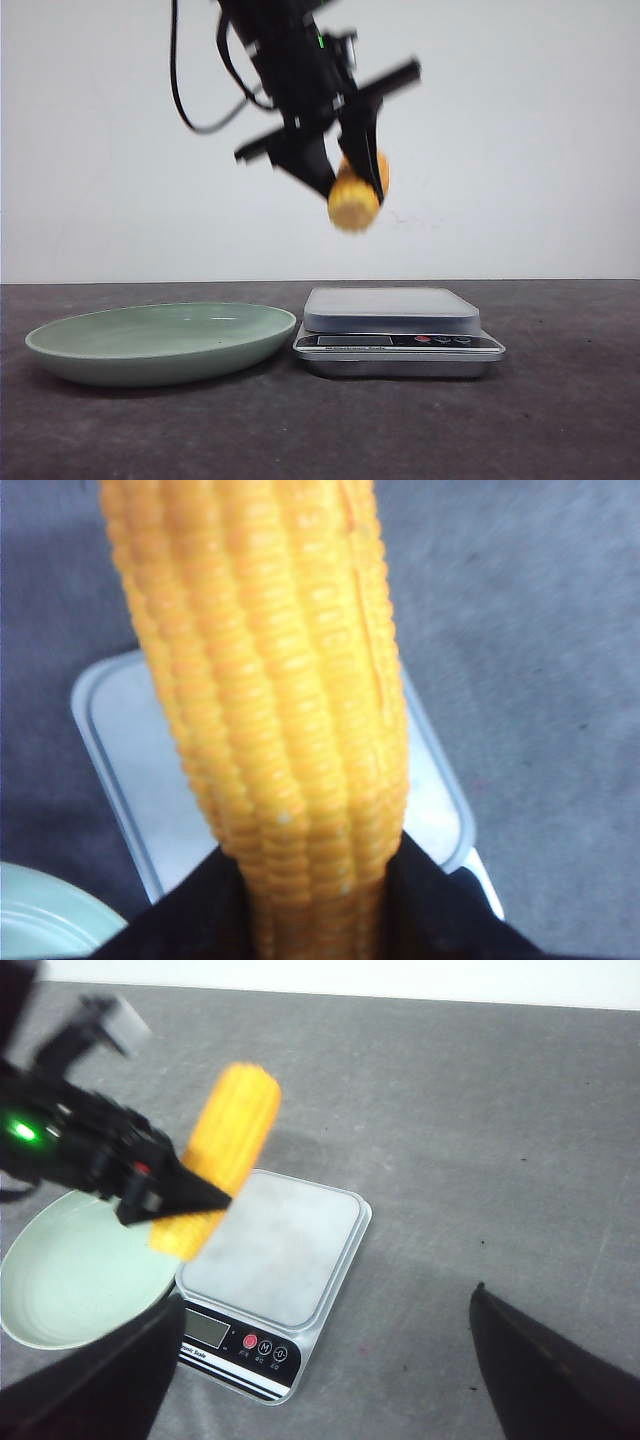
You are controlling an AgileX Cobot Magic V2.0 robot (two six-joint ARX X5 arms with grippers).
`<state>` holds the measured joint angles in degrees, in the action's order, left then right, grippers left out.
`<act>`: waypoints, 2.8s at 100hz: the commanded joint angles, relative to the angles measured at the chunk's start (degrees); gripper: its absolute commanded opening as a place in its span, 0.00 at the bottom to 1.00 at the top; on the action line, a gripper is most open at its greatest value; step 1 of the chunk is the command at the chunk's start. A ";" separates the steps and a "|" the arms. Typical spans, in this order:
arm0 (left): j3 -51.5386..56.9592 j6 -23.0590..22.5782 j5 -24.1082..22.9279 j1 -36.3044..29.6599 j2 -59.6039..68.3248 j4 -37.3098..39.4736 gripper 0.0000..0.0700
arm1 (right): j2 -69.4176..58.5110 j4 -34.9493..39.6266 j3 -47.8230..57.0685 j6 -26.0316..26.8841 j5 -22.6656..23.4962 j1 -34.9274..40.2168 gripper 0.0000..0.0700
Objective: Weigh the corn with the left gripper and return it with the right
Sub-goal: 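Carry the corn toward the scale and lower it onto the platform, then open the left gripper and raise it away from the scale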
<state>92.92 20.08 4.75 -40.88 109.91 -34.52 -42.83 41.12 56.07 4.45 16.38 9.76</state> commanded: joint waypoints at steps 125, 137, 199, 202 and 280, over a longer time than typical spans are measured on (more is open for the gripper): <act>6.93 5.92 4.26 -2.16 8.50 -12.00 0.86 | -0.90 5.11 0.48 -1.07 0.02 0.31 0.77; 12.94 2.56 3.91 -2.14 8.50 -14.64 0.86 | -0.90 5.46 0.48 -1.07 -0.13 0.31 0.77; 69.64 -11.89 0.70 0.00 8.39 -45.46 0.41 | -0.90 8.85 0.48 -1.79 -0.28 0.31 0.77; 72.98 -12.17 0.26 0.00 8.39 -47.06 0.38 | -0.90 8.98 0.48 -1.90 -0.35 0.31 0.77; 85.55 -13.31 -10.75 0.00 -16.85 -50.45 0.19 | -0.81 11.65 -1.20 -3.80 -0.33 0.31 0.77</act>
<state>177.90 6.59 -5.91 -40.51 95.37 -81.62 -43.27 53.21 55.09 1.43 16.25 9.78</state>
